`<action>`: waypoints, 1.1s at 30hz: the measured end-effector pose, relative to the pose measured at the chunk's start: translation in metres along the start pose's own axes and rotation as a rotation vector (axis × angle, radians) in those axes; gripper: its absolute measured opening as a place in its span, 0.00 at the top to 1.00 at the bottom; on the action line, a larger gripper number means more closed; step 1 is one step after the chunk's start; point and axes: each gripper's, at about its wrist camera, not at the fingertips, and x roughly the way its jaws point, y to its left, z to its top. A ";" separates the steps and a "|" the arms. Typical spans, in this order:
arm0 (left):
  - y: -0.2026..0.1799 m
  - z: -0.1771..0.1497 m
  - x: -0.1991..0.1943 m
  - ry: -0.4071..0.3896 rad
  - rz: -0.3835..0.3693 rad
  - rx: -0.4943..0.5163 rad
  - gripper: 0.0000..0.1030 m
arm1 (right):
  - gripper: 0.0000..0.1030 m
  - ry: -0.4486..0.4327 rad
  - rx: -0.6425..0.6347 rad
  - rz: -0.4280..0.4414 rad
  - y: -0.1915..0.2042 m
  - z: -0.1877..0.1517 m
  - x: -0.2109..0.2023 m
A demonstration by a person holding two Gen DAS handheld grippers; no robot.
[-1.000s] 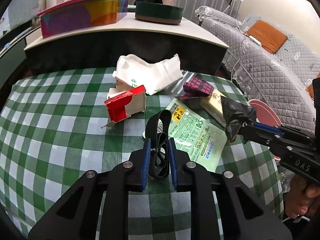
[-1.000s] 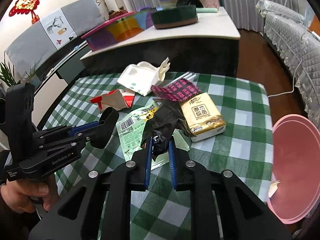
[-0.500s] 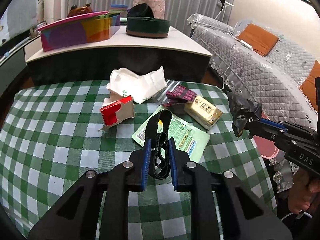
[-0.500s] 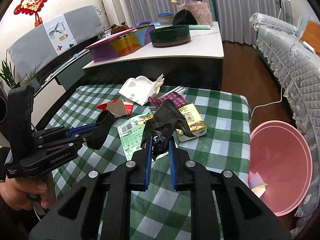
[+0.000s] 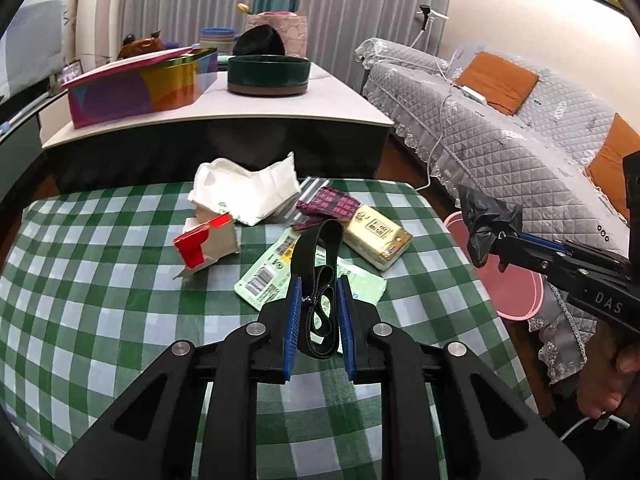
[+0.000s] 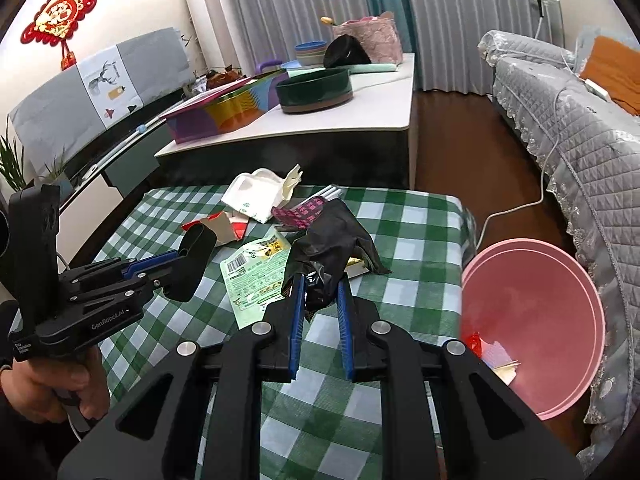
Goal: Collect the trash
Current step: 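Grasp and lift the black cable with the left gripper while the right gripper grasps the black plastic bag, then carry the black cable with the left gripper while the right gripper carries the black bag over the pink bucket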
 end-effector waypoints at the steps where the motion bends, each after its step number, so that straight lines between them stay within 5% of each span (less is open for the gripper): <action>1: -0.002 0.000 0.000 -0.003 -0.003 0.003 0.83 | 0.84 -0.003 0.000 -0.003 -0.001 0.000 -0.002; 22: -0.045 0.010 -0.003 -0.036 -0.098 0.089 0.83 | 0.84 -0.125 0.069 -0.121 -0.054 0.025 -0.054; 33: -0.095 0.035 0.014 -0.031 -0.156 0.115 0.83 | 0.84 -0.174 0.045 -0.328 -0.098 0.041 -0.081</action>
